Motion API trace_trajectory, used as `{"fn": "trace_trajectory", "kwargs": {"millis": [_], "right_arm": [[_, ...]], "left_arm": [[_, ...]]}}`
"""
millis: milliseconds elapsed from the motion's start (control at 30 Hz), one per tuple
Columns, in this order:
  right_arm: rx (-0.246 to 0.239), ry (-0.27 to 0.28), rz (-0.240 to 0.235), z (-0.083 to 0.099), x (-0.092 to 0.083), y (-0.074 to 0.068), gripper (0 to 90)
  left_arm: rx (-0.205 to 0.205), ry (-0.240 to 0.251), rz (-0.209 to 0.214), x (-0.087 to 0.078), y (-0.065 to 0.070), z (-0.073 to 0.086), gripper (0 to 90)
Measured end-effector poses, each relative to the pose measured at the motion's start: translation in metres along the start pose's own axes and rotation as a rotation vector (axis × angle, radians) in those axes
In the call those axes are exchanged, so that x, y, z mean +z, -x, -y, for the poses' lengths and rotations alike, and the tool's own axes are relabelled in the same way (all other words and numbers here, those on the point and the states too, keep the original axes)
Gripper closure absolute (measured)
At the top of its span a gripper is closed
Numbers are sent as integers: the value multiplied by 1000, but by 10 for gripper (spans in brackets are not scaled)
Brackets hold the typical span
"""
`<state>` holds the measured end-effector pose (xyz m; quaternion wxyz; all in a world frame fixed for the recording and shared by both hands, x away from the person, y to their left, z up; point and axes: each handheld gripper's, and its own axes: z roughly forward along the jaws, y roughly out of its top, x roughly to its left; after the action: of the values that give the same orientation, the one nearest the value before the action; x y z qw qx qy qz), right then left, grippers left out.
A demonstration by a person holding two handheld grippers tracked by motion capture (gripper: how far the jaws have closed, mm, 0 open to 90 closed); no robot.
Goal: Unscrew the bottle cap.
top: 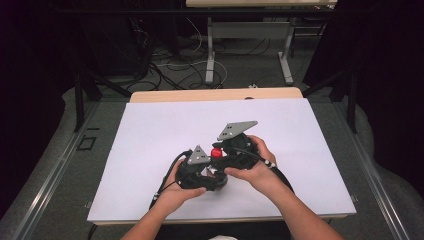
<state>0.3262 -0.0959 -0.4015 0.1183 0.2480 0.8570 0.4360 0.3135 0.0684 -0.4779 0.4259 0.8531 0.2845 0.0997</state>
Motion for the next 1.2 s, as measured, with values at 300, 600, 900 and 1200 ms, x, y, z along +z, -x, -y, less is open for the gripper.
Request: {"fn": "trace_trajectory", "kwargs": {"millis": [300, 600, 900, 1200], "right_arm": [[-39, -35, -113, -5, 2, 16, 610], [-83, -74, -200, -10, 1, 26, 549], [32, -36, -5, -8, -9, 8, 444], [15, -37, 44, -5, -5, -7, 494]], "left_arm": [[5, -8, 9, -1, 0, 0, 300], [8, -3, 7, -1, -1, 0, 300], [-17, -6, -8, -3, -3, 0, 300], [2, -6, -8, -3, -3, 0, 300]]}}
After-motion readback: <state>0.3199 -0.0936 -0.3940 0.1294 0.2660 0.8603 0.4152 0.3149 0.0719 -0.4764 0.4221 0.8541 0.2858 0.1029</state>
